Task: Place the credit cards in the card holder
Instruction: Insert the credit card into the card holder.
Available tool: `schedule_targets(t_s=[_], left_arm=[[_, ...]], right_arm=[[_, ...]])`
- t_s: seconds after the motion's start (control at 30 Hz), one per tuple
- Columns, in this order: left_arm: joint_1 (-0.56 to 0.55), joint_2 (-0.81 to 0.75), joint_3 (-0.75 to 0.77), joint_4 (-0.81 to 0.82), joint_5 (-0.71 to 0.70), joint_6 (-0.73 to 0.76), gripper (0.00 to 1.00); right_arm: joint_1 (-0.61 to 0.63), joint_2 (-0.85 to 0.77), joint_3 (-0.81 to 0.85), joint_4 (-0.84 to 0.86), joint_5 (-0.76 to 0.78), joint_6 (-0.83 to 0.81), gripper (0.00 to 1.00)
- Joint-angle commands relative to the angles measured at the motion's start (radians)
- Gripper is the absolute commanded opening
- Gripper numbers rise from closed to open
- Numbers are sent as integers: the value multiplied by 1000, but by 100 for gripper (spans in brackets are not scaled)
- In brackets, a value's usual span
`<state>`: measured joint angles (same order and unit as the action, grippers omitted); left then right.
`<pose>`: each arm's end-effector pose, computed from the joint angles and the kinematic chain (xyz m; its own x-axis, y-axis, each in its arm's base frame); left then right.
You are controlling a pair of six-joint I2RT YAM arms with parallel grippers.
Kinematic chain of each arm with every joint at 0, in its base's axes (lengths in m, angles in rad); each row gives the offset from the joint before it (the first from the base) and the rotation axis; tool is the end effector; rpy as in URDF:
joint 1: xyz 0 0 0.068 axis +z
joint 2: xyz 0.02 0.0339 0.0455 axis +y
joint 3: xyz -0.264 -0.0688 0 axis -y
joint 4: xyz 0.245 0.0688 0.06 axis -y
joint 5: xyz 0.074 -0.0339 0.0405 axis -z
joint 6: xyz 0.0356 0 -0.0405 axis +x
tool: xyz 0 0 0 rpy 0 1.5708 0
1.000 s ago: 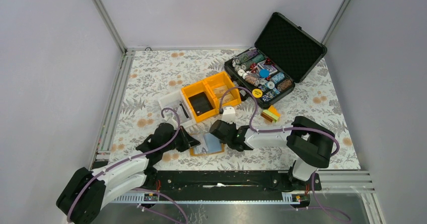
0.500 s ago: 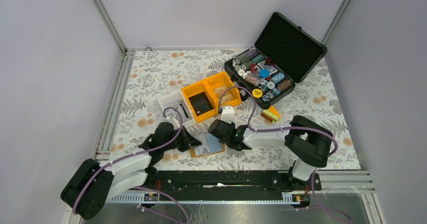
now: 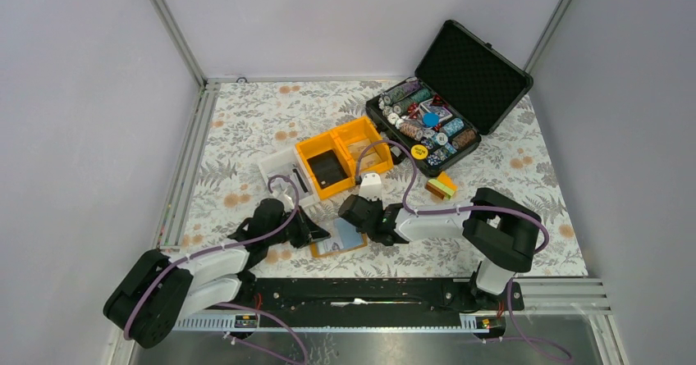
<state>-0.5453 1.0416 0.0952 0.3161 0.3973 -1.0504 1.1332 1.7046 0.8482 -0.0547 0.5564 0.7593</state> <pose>0.1339 -0.0973 0.1147 -0.8974 -0.3913 -0.2038 -0.0665 0.5766 -0.8143 0.1547 0.2864 0.1470 -0.6779 -0.0696 -0.7318 -0.2279 0.9664 0.1192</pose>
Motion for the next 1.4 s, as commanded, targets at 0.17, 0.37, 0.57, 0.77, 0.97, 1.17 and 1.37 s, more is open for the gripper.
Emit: schedule_targets(t_s=[0.17, 0.37, 0.57, 0.77, 0.97, 1.17, 1.37], left_arm=[[5, 83, -30, 108, 41, -21, 0], [5, 101, -34, 155, 40, -30, 0], [5, 110, -46, 189, 41, -41, 0], [5, 118, -52, 222, 33, -42, 0], [5, 130, -47, 201, 49, -34, 10], [5, 56, -1, 3, -12, 46, 26], [5, -16, 65, -206, -62, 144, 40]], right_arm=[[7, 41, -3, -90, 0, 23, 0], [9, 45, 1, -92, -3, 23, 0], [9, 53, 11, -95, -4, 23, 0], [11, 56, 12, -97, -3, 24, 0], [12, 58, 17, -104, 0, 27, 0], [11, 55, 17, -104, 2, 25, 0], [13, 61, 20, -104, 2, 21, 0]])
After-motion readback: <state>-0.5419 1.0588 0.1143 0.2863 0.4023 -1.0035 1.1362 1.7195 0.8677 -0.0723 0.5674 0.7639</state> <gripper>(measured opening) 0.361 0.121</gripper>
